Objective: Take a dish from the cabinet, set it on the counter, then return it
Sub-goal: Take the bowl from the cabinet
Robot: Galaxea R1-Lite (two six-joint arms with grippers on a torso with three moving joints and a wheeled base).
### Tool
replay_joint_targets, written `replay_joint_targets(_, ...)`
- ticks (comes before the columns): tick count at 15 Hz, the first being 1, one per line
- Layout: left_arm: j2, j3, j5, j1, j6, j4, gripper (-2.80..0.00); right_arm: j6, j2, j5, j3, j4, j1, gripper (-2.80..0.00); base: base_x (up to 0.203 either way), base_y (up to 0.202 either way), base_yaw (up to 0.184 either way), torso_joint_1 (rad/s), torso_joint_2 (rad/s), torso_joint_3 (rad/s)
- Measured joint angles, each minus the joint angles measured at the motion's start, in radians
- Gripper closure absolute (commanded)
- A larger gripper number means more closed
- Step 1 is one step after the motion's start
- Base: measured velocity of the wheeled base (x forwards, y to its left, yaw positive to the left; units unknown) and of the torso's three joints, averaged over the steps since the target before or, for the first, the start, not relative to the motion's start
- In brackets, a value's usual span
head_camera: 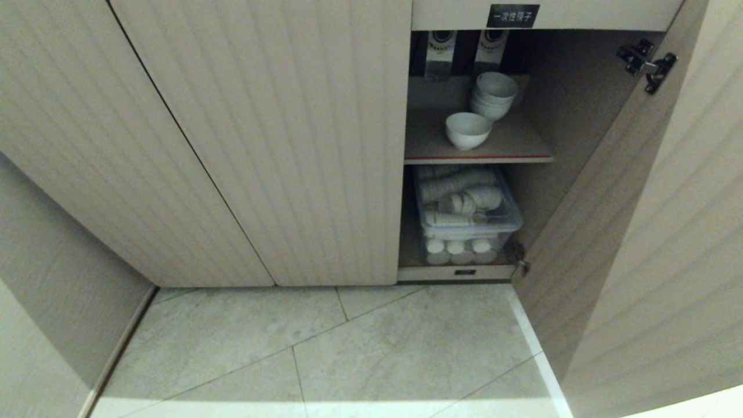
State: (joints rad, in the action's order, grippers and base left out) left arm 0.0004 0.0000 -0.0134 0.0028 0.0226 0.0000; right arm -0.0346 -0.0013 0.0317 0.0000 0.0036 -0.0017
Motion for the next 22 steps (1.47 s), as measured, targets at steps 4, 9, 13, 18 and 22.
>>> replay_joint_targets(4, 0.000, 0.000, 0.000, 0.000, 0.000, 0.000, 0.00, 0.000, 0.000, 0.000, 0.000, 0.000, 0.000, 0.00, 0.000, 0.000, 0.000, 0.000, 0.00, 0.000)
replay_joint_targets(9, 0.000, 0.000, 0.000, 0.000, 0.000, 0.000, 0.00, 0.000, 0.000, 0.000, 0.000, 0.000, 0.000, 0.00, 0.000, 0.000, 0.000, 0.000, 0.00, 0.000)
replay_joint_targets(13, 0.000, 0.000, 0.000, 0.000, 0.000, 0.000, 0.00, 0.000, 0.000, 0.000, 0.000, 0.000, 0.000, 0.00, 0.000, 0.000, 0.000, 0.000, 0.00, 0.000)
replay_joint_targets(18, 0.000, 0.000, 0.002, 0.000, 0.000, -0.001, 0.00, 0.000, 0.000, 0.000, 0.000, 0.000, 0.000, 0.00, 0.000, 0.000, 0.000, 0.000, 0.00, 0.000)
replay_joint_targets(22, 0.000, 0.000, 0.001, 0.000, -0.001, 0.000, 0.00, 0.000, 0.000, 0.000, 0.000, 0.000, 0.000, 0.00, 0.000, 0.000, 0.000, 0.000, 0.00, 0.000)
